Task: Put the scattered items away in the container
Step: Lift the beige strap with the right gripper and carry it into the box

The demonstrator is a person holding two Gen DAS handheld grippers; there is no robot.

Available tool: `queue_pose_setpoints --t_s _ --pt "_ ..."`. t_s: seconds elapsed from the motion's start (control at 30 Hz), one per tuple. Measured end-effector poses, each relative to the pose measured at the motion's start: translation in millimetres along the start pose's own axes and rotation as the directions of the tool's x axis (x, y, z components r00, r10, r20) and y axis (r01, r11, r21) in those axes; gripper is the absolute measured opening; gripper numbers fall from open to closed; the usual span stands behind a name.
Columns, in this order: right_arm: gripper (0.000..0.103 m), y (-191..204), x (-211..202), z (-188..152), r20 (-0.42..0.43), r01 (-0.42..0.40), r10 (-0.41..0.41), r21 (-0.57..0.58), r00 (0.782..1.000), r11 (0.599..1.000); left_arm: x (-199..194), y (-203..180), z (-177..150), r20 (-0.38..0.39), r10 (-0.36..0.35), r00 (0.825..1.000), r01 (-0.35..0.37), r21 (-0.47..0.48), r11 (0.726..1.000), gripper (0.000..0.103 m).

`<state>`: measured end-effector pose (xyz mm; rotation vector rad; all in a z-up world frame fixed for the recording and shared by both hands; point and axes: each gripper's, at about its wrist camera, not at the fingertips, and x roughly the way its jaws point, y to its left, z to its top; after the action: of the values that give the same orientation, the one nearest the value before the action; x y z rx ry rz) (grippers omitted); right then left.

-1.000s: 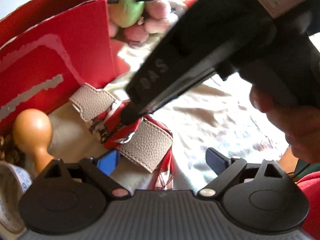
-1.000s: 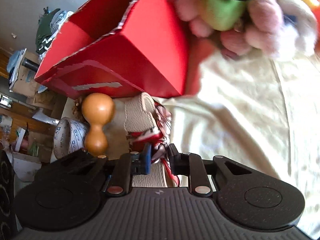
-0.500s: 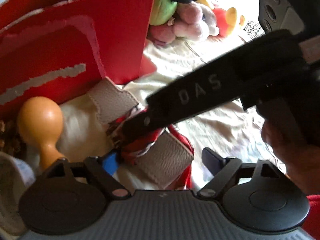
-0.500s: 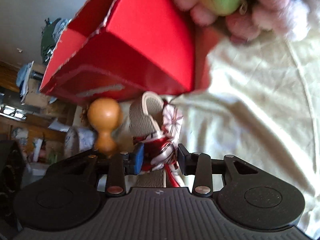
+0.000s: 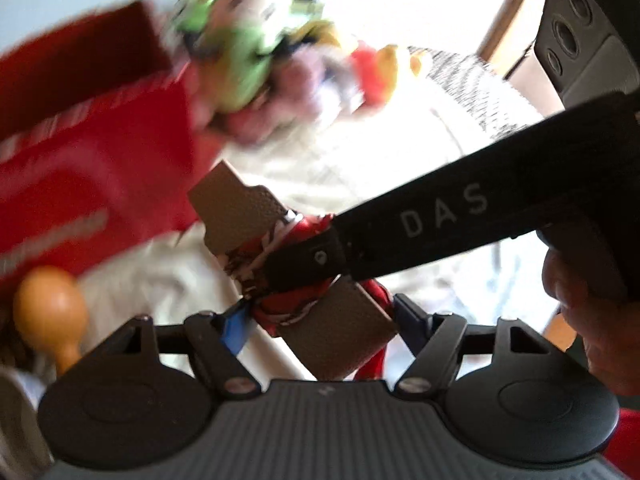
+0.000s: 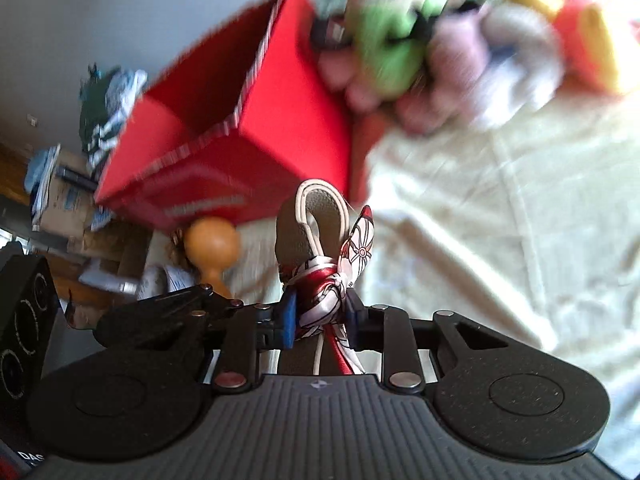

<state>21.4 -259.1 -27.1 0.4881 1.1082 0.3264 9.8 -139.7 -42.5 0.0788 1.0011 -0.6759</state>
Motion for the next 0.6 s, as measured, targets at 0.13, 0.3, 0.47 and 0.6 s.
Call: queue_pose_setpoints --t_s 0.13,0.3,0.47,0.6 --pt "0.025 7 -44 11 0.125 0.019 -0.017 -0.013 0.992 1.000 -27 -15 17 0.089 -0.016 0.996 0.011 0.061 0.998 0.073" --pt "0.024 32 -73 37 0.269 0.017 0.006 -0.083 0.963 0.996 -69 -4 57 0.202 0.000 0.979 -0.018 0.087 0.996 0.072" --pt "0.024 71 -72 69 0.398 -0.012 0.087 -0.187 0.913 0.982 -113 29 109 0.294 0.086 0.952 -0.120 0.100 0.988 0.068" --pt "0.024 94 -70 93 0.458 -0.047 0.161 -0.251 0.874 0.967 -159 53 118 0.340 0.167 0.925 -0.220 0.121 0.968 0.067"
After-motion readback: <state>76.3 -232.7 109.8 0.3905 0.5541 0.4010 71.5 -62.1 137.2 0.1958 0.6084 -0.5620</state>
